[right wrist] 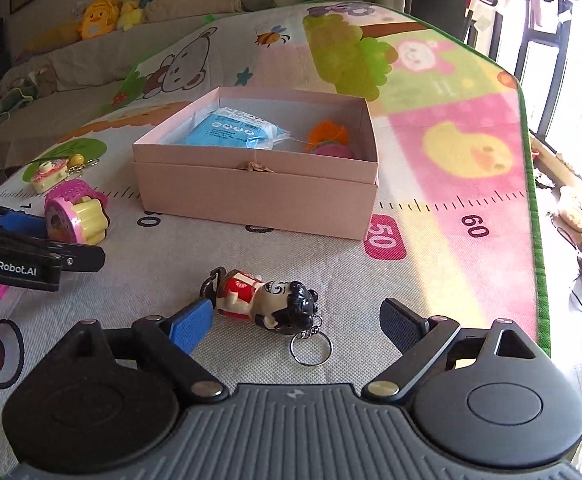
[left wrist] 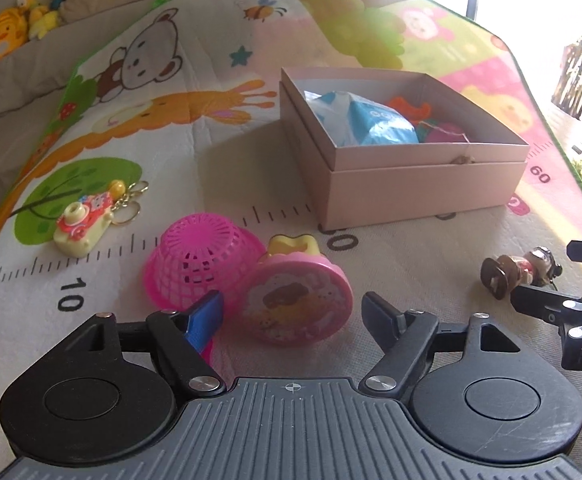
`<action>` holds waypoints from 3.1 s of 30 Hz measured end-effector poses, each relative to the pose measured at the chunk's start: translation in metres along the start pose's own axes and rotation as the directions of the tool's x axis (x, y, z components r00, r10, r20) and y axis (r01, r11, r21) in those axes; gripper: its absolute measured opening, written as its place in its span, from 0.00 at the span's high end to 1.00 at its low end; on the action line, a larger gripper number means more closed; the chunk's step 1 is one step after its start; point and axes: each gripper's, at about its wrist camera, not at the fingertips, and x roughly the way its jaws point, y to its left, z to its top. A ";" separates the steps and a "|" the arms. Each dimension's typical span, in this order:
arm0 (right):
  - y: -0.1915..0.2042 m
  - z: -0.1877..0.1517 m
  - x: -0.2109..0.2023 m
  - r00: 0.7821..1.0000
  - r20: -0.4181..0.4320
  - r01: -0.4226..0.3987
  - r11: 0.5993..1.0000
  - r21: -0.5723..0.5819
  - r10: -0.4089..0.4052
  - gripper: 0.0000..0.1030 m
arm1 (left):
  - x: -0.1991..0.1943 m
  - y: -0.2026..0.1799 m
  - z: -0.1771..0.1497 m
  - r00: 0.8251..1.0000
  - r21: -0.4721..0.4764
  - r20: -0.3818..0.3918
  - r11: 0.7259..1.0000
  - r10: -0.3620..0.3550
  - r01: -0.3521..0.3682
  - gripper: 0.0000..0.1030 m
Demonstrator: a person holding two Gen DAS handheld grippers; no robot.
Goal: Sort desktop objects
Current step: 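Lower the cup toy and figurine keychain into the pink box with both grippers, then grasp the pink strainer with the right gripper while the left gripper reaches the Hello Kitty keychain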
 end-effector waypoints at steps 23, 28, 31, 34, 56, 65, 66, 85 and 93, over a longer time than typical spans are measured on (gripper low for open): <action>-0.022 0.090 -0.107 0.964 0.260 -0.037 0.995 -0.096 0.061 0.44 | -0.090 -0.027 0.068 0.954 0.184 0.257 0.977 -0.152 0.106 0.41; -0.039 0.135 -0.111 0.928 0.372 0.028 0.997 -0.071 0.001 0.44 | -0.062 -0.054 0.123 0.925 0.179 0.333 0.975 -0.186 0.132 0.40; -0.048 0.156 -0.094 0.928 0.371 0.044 0.999 -0.031 -0.029 0.44 | -0.037 -0.058 0.140 0.932 0.135 0.298 0.976 -0.205 0.172 0.21; -0.056 0.164 -0.074 0.942 0.333 0.040 0.999 -0.001 -0.038 0.44 | -0.028 -0.045 0.123 0.947 0.125 0.264 0.980 -0.185 0.157 0.09; 0.012 0.197 0.074 0.982 0.089 -0.158 0.982 -0.103 0.167 0.36 | 0.000 0.054 -0.007 0.997 -0.002 -0.064 0.999 0.037 -0.037 0.01; 0.087 0.108 0.021 0.906 -0.025 -0.417 0.881 -0.222 0.422 0.23 | -0.006 0.108 0.012 0.987 -0.135 -0.015 0.978 0.159 -0.160 0.00; 0.100 0.098 0.024 0.899 -0.054 -0.435 0.869 -0.236 0.435 0.23 | -0.006 0.113 0.015 0.984 -0.147 -0.015 0.973 0.177 -0.177 0.00; 0.130 0.053 0.052 0.938 -0.074 -0.345 0.911 -0.227 0.337 0.24 | 0.039 0.130 0.033 0.964 -0.140 -0.048 0.954 0.260 -0.265 0.00; 0.041 0.033 0.029 0.988 -0.052 -0.151 0.985 -0.080 0.147 0.24 | 0.059 0.141 0.048 0.962 -0.175 -0.040 0.946 0.269 -0.272 0.01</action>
